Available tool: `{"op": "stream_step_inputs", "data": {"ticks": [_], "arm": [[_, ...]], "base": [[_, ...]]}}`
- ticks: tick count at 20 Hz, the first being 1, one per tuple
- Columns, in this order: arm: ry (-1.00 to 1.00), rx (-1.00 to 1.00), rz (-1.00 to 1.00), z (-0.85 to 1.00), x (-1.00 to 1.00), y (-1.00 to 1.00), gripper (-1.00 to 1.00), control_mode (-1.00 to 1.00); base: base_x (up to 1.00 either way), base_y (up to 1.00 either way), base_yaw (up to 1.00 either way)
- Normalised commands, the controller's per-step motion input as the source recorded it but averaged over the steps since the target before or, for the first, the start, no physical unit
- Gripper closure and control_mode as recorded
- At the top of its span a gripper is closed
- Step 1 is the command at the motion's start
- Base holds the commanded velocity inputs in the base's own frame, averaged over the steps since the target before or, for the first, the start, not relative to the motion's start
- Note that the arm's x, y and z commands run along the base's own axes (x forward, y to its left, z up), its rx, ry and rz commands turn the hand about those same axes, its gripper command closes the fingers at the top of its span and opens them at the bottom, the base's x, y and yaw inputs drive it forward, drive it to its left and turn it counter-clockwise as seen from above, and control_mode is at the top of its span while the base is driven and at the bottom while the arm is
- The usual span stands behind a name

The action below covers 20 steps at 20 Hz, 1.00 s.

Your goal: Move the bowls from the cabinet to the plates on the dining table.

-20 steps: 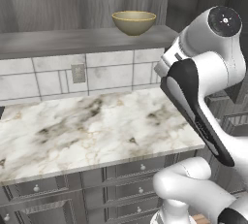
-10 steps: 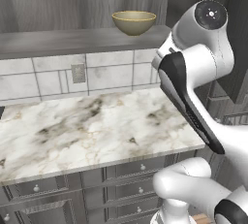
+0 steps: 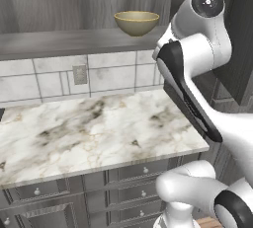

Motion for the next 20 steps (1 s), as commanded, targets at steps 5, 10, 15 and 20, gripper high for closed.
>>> {"op": "stream_step_inputs", "data": {"ticks": [5, 10, 15, 20], "arm": [[0.0, -0.05, 0.0, 0.0, 0.41, 0.0, -1.0, -1.0], [0.0, -0.03, 0.0, 0.03, 0.38, 0.0, -1.0, -1.0], [0.0, -0.02, 0.0, 0.07, 0.33, 0.0, -1.0, -1.0], [0.0, -0.01, 0.0, 0.04, 0.3, 0.0, -1.0, -1.0]], "base": [[0.0, 0.0, 0.0], [0.0, 0.0, 0.0], [0.0, 0.0, 0.0], [0.0, 0.0, 0.0]]}}
